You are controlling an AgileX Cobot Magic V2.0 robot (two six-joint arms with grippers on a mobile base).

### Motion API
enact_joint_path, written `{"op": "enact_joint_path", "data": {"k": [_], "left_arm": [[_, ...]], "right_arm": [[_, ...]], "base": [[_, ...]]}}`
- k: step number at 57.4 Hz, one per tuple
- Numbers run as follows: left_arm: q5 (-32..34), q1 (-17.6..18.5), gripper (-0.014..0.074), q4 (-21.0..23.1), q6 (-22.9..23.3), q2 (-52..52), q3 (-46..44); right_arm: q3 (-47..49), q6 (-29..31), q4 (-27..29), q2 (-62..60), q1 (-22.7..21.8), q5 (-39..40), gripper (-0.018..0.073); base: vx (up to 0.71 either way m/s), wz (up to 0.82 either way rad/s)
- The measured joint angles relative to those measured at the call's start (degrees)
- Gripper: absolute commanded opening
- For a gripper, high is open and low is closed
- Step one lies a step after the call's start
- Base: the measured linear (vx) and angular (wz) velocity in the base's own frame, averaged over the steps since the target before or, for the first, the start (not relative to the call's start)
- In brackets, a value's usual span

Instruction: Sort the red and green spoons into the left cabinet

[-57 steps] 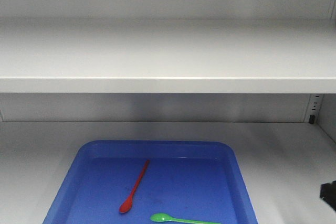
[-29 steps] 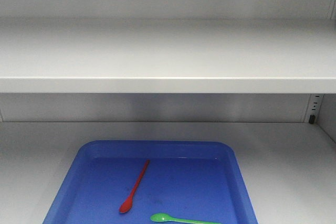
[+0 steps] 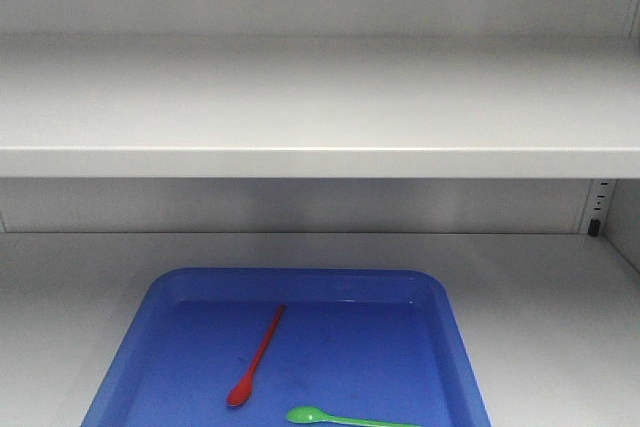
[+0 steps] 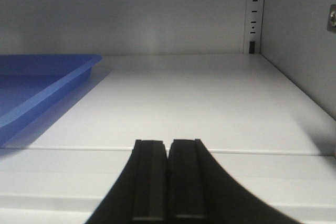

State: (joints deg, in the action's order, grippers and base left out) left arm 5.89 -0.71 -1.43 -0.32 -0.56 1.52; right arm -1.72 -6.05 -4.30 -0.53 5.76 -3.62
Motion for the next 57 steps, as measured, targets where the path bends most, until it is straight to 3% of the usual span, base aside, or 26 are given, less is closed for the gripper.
{"op": "enact_joint_path", "data": {"k": [57], "left_arm": [[0.0, 0.0, -0.0004, 0.0, 0.0, 0.0, 0.0]], "right_arm": [[0.0, -0.1, 0.0, 0.0, 0.0, 0.7, -0.0003]], "base": [[0.0, 0.0]]}}
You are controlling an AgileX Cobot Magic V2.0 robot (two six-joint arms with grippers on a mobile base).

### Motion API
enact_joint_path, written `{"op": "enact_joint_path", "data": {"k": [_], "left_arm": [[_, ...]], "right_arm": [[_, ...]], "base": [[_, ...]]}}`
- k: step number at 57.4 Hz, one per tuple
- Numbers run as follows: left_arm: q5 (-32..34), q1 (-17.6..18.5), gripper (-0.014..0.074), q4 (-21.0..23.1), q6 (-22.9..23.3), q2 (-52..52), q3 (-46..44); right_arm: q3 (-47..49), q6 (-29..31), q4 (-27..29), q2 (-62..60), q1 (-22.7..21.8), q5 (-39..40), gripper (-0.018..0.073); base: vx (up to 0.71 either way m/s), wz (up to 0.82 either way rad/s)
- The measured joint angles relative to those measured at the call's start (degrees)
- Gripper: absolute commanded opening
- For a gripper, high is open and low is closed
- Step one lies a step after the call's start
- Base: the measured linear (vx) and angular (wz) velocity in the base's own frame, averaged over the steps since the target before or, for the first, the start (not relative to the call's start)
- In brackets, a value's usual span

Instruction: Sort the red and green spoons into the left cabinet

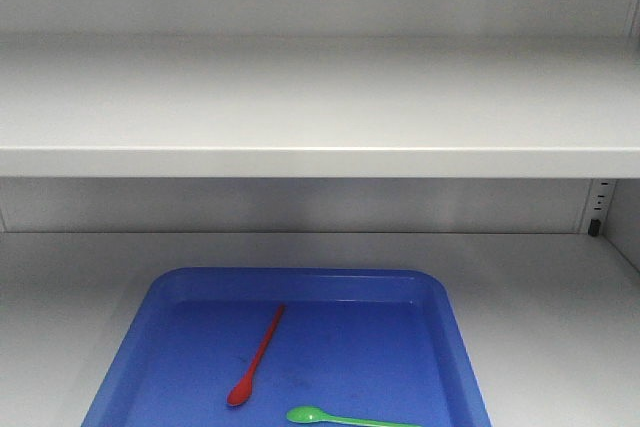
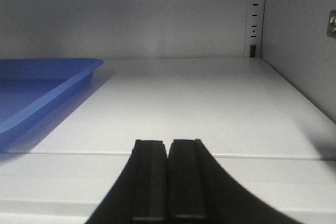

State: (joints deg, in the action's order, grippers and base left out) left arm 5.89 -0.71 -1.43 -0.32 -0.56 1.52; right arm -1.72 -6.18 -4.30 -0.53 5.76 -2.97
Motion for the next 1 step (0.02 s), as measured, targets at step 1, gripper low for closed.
{"op": "enact_joint_path", "data": {"k": [1], "left_arm": [[0.0, 0.0, -0.0004, 0.0, 0.0, 0.0, 0.0]], "right_arm": [[0.0, 0.0, 0.0, 0.0, 0.0, 0.0, -0.0003]], "base": [[0.0, 0.0]]}}
